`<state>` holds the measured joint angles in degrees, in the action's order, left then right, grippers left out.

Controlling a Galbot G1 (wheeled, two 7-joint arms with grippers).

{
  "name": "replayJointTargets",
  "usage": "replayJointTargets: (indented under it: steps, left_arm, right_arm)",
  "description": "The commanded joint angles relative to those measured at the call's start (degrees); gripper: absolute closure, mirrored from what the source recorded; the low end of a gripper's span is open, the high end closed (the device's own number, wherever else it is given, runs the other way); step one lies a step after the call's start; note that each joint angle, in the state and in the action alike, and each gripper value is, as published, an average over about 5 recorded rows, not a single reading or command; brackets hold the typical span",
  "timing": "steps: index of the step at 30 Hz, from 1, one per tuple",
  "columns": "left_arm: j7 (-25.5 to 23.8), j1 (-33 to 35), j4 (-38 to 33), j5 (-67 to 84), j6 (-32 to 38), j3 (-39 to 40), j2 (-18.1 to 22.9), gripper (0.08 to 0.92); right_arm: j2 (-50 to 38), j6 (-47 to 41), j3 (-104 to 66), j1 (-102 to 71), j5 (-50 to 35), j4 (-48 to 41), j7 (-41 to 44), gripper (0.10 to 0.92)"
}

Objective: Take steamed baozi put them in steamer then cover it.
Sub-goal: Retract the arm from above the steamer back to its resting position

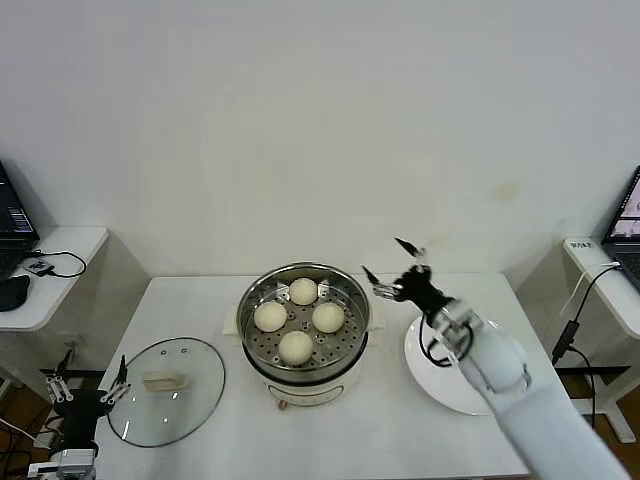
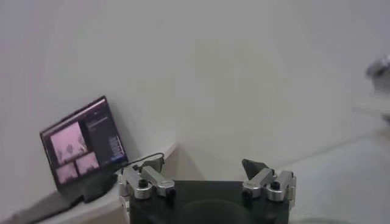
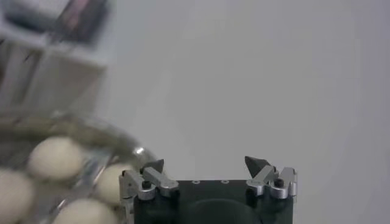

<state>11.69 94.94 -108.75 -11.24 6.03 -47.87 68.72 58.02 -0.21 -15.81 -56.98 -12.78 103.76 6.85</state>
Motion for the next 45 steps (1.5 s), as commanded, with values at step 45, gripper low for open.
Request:
replayJointTargets:
  steps: [45]
  left_arm:
    - [-0.64,-7.11,16.03,-57.17,6.94,3.16,-7.09,0.177]
  right_arm:
    - [23.18,17.88,-28.42,-25.78,13.6,-2.81,-2.71,0.203]
